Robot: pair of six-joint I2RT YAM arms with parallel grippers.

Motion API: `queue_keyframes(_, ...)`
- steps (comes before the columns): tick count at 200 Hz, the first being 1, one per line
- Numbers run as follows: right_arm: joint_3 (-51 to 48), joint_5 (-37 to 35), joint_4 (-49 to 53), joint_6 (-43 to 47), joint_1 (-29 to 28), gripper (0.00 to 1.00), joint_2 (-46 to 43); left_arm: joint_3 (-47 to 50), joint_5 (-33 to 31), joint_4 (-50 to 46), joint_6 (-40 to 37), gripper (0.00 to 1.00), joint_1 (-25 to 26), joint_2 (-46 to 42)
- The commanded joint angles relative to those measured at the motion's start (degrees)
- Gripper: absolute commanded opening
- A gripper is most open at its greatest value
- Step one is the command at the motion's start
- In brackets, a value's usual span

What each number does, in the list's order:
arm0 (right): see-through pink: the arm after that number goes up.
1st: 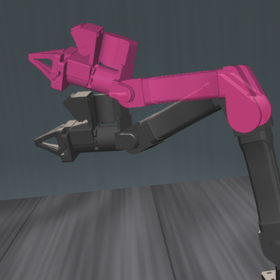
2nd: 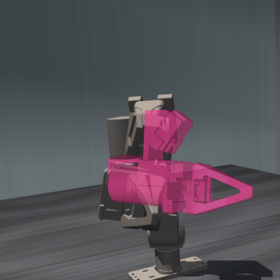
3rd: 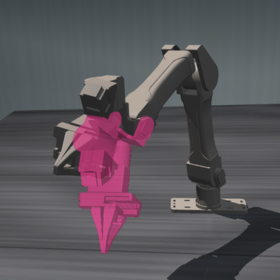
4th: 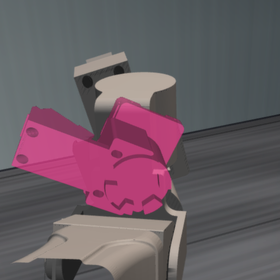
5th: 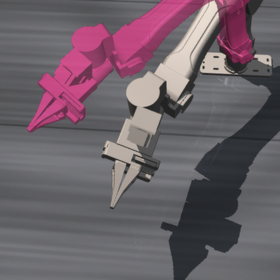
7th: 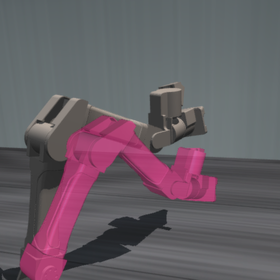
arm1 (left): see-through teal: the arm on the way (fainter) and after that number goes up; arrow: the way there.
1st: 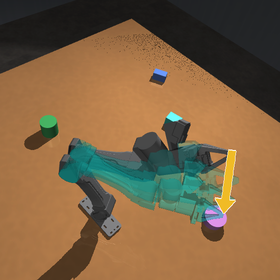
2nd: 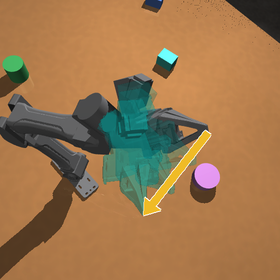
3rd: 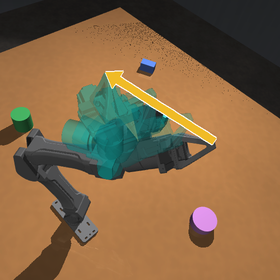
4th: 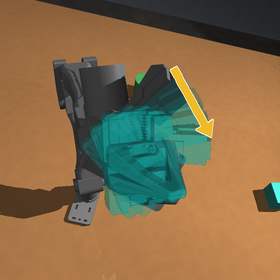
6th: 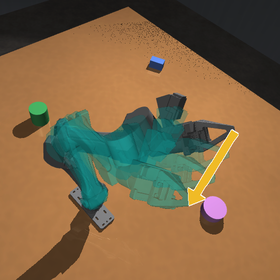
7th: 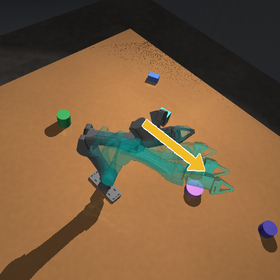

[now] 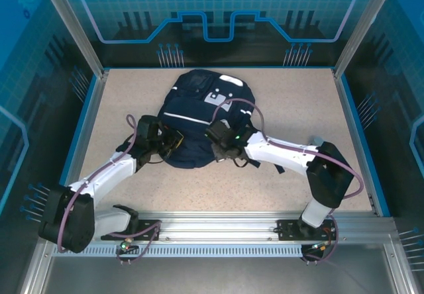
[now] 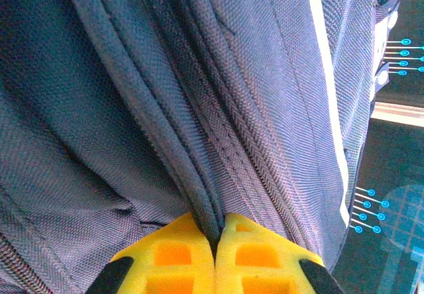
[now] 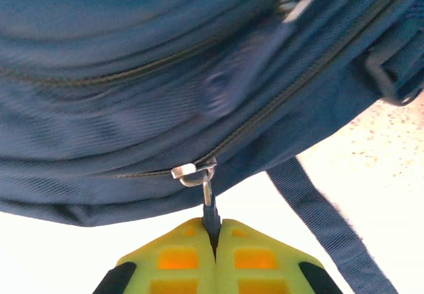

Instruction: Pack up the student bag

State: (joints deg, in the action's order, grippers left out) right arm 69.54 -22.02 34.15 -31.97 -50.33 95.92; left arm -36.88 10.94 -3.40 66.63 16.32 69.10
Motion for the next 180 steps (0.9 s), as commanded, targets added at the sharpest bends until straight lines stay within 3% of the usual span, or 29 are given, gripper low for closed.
queue_keyframes(1,-2.6,2.4,2.2,3.3,6.1,0.00,-2.4,0.8,-2.5,-3.3,-3.6,0.00,-0.4,-2.9)
queue_keyframes(48,2.4,7.1,0.5,10.2,16.1,0.00,1.5,1.9,-0.1,-10.5,-7.5,0.00,-0.7,-6.0)
queue_keyframes(102,10.4,7.4,2.1,12.9,21.5,0.00,7.2,4.0,2.5,-12.0,-9.7,0.00,-1.2,-8.9)
queue_keyframes(113,10.8,9.5,2.8,14.4,21.6,0.09,6.5,3.8,4.0,-10.6,-10.3,0.00,-1.2,-8.6)
queue_keyframes(140,6.7,17.8,1.7,16.5,21.4,0.43,-0.6,2.7,6.4,-8.5,-10.5,0.00,-1.2,-7.4)
queue_keyframes(153,4.2,22.6,0.8,17.5,21.2,0.48,-3.9,2.5,6.6,-7.5,-10.1,0.00,-1.2,-6.8)
queue_keyframes(180,0.9,34.5,-0.8,17.2,19.5,0.50,-6.0,2.2,6.7,-6.3,-9.3,0.00,-1.2,-5.8)
